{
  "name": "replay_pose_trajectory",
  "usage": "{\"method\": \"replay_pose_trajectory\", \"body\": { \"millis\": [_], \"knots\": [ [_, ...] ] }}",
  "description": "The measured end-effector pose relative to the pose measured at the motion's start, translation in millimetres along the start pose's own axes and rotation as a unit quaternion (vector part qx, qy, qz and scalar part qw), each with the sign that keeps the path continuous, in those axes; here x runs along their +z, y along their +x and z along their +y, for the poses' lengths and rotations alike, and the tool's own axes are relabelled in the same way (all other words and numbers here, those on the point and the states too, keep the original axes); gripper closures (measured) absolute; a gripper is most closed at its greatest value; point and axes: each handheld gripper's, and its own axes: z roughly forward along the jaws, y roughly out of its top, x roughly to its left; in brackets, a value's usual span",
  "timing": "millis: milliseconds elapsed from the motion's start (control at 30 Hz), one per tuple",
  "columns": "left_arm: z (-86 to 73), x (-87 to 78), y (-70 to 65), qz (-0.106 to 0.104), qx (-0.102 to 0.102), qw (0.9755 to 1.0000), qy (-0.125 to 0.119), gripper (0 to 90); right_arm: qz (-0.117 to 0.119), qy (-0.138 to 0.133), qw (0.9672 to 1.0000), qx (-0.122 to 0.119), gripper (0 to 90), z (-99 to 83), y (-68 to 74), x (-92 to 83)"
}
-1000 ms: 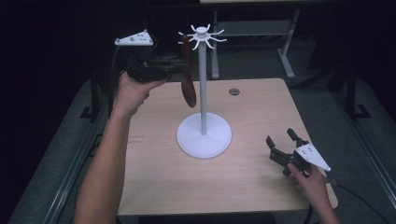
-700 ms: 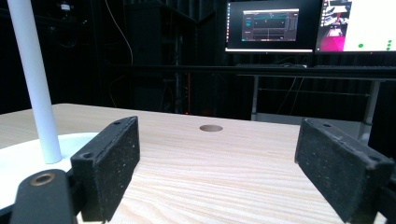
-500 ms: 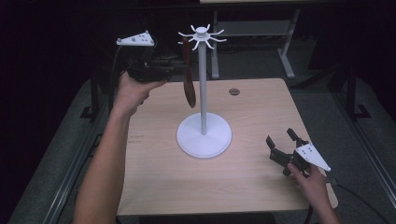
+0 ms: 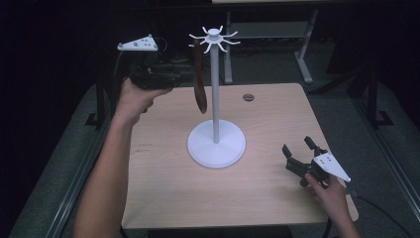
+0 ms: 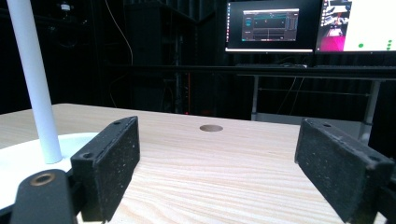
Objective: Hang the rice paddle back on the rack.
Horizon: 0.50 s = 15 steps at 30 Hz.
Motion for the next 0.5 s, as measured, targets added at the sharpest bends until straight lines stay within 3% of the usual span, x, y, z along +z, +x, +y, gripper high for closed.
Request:
{"method": "replay_pose_trajectory", "body": {
  "millis": [500],
  "knots": [
    [-20.5, -17.1, -6.4, 0.025, 0.017, 0.9994, 0.017, 46.2, 0.0, 0.001, 1.0, -0.001, 13.3, 0.1, 0.2, 0.0]
  ]
}}
